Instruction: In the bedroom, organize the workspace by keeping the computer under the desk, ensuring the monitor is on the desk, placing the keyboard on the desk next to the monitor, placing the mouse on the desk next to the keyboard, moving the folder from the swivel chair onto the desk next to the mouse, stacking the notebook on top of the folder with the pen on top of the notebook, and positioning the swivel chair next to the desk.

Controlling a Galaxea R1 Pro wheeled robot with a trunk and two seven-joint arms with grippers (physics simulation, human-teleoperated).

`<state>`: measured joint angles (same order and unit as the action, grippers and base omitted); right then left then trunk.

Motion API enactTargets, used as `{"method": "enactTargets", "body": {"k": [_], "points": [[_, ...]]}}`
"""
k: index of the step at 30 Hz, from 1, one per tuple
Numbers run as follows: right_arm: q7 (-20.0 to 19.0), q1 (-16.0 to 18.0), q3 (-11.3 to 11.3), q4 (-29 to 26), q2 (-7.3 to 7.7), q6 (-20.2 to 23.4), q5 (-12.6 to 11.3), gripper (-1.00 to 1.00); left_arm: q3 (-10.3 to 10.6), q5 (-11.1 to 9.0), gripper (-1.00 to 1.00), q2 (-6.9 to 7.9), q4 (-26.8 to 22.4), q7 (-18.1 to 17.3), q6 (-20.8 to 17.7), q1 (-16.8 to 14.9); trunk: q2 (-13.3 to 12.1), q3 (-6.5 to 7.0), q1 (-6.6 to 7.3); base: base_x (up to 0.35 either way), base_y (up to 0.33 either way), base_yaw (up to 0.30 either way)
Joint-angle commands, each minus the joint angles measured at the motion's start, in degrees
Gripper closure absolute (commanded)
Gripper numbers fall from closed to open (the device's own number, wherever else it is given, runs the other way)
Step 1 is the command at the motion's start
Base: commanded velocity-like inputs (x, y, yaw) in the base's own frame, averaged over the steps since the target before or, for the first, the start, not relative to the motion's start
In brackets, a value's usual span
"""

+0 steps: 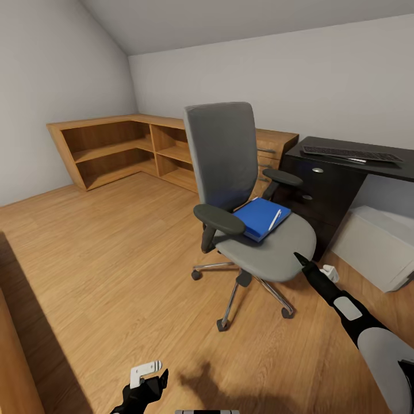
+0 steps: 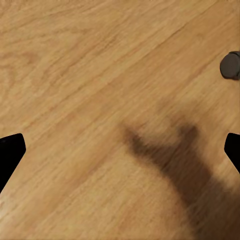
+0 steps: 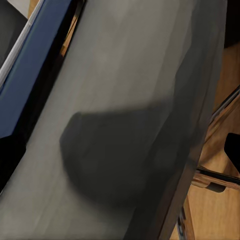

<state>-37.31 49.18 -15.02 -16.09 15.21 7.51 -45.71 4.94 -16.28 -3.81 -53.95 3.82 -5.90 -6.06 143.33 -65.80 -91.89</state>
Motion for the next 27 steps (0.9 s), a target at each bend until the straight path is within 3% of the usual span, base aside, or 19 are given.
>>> {"method": "enactTargets", "body": {"k": [1,27], "points": [[-0.3,0.0,-0.2,0.0,0.03,0.6,-0.6,-1.00,0.2,-0.6,-1.00,0.03,-0.1,0.4,-0.2,0.0,0.0,-0.05,0.01,0.000,0.000,0.000],[-0.5,0.0,-0.1,0.0,0.17,0.3,-0.6,-1.00,0.1,-0.7,-1.00,-0.05,-0.1,-0.4,-0.2,0.0,0.0,-0.05,0.01,0.037,0.000,0.000]]}}
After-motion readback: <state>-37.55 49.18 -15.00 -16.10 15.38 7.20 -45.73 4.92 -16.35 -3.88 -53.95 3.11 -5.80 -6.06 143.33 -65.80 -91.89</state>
